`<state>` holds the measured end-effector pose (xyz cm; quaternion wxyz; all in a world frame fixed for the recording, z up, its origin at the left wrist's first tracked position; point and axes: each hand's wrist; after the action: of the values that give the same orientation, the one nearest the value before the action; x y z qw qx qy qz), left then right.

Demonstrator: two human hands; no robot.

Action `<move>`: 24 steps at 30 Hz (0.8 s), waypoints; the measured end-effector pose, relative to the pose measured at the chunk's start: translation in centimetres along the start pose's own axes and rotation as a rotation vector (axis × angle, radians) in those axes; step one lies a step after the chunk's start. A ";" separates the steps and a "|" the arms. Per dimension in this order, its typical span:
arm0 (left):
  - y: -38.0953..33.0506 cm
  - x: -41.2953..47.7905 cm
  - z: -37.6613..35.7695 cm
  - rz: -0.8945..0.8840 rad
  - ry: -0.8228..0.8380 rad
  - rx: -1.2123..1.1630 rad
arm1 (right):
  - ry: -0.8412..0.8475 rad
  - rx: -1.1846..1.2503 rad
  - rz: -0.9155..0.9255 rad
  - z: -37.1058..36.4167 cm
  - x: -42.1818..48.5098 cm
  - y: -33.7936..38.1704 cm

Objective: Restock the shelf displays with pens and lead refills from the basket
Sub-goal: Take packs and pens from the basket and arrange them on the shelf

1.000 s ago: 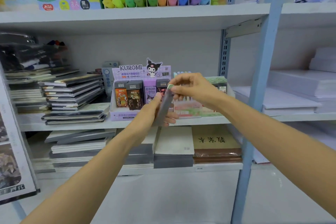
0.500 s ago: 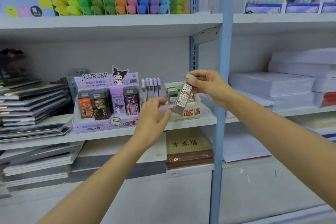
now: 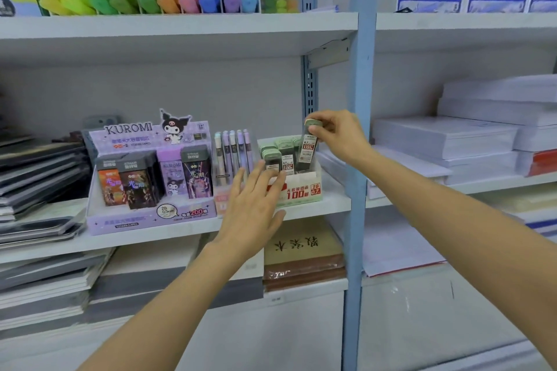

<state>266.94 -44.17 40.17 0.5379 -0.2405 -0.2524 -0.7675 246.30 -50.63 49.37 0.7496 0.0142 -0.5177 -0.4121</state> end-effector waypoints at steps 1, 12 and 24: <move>0.0 0.0 0.0 0.000 -0.005 -0.005 | 0.011 -0.017 0.005 -0.2 0.0 -0.2; 0.1 -0.1 0.0 -0.010 -0.012 -0.029 | 0.096 -0.218 0.005 -2.6 -0.1 -1.4; 0.6 -2.5 0.5 -0.041 -0.065 -0.233 | -0.025 -0.277 0.171 -3.0 -4.1 0.1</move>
<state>268.34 -42.26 39.01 0.4819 -0.3209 -0.1835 -0.7944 248.25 -49.15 44.87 0.7702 -0.1384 -0.4646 -0.4145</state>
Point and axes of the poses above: each hand's wrist, its own x-axis towards the middle knuckle, its own z-axis out of the back of the hand, y = z × x, and after that the axes turned 8 degrees about z, right-handed
